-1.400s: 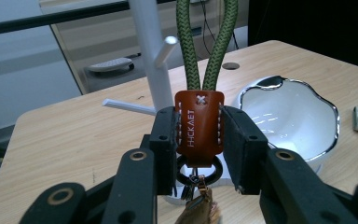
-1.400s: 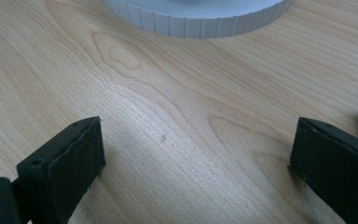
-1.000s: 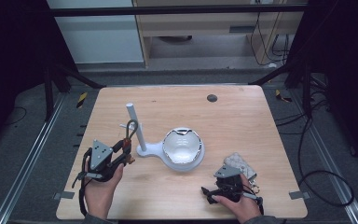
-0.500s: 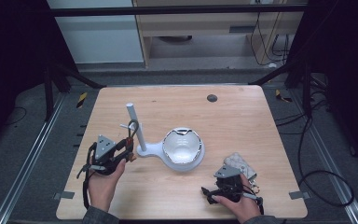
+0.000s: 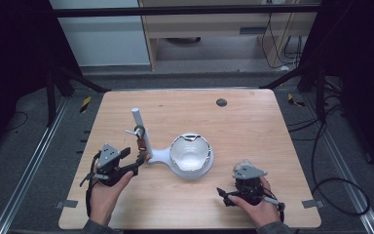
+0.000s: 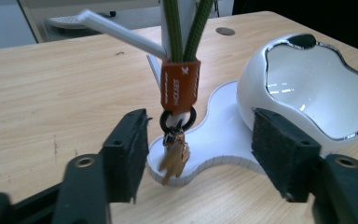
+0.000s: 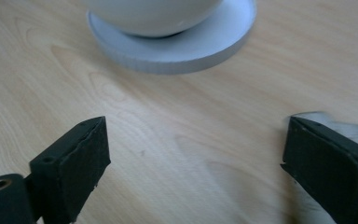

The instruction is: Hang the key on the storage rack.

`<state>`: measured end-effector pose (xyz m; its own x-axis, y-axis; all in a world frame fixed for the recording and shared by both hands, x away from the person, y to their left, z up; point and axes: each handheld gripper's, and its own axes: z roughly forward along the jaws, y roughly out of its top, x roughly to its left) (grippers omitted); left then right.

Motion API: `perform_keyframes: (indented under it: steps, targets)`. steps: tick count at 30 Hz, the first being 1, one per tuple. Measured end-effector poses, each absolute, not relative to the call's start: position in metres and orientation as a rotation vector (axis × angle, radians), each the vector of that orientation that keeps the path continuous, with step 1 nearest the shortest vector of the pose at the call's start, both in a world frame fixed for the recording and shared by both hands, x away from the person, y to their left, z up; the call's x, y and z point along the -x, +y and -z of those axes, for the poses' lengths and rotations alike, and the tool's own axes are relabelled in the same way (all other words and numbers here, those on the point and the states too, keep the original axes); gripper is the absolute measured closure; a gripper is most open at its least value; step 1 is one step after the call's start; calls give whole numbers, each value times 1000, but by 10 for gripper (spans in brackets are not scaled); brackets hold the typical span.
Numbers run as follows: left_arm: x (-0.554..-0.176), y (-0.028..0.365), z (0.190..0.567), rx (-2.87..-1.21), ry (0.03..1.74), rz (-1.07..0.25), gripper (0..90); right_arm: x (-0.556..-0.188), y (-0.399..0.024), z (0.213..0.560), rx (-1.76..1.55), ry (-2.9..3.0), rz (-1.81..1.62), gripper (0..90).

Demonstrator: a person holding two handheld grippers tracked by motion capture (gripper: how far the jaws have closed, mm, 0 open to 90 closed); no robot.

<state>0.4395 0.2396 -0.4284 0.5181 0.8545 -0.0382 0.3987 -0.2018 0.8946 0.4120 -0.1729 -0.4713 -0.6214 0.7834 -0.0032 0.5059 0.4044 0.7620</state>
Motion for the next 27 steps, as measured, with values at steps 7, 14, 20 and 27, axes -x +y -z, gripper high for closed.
perform_keyframes:
  steps: [7, 14, 20, 27]
  targets:
    - [-440, 252, 453, -1893, 1079, -580, 157, -422, -203, 427, -1138, 2296, -913, 184]
    - [-443, 253, 467, -1936, 1097, -534, 100, -432, -225, 408, -1235, 2350, -805, 194]
    - [-442, 260, 477, -1978, 1103, -529, 83, -432, -237, 412, -1341, 2408, -676, 133]
    - [-441, 261, 472, -1951, 1075, -568, 73, -441, -245, 432, -1410, 2511, -535, 84]
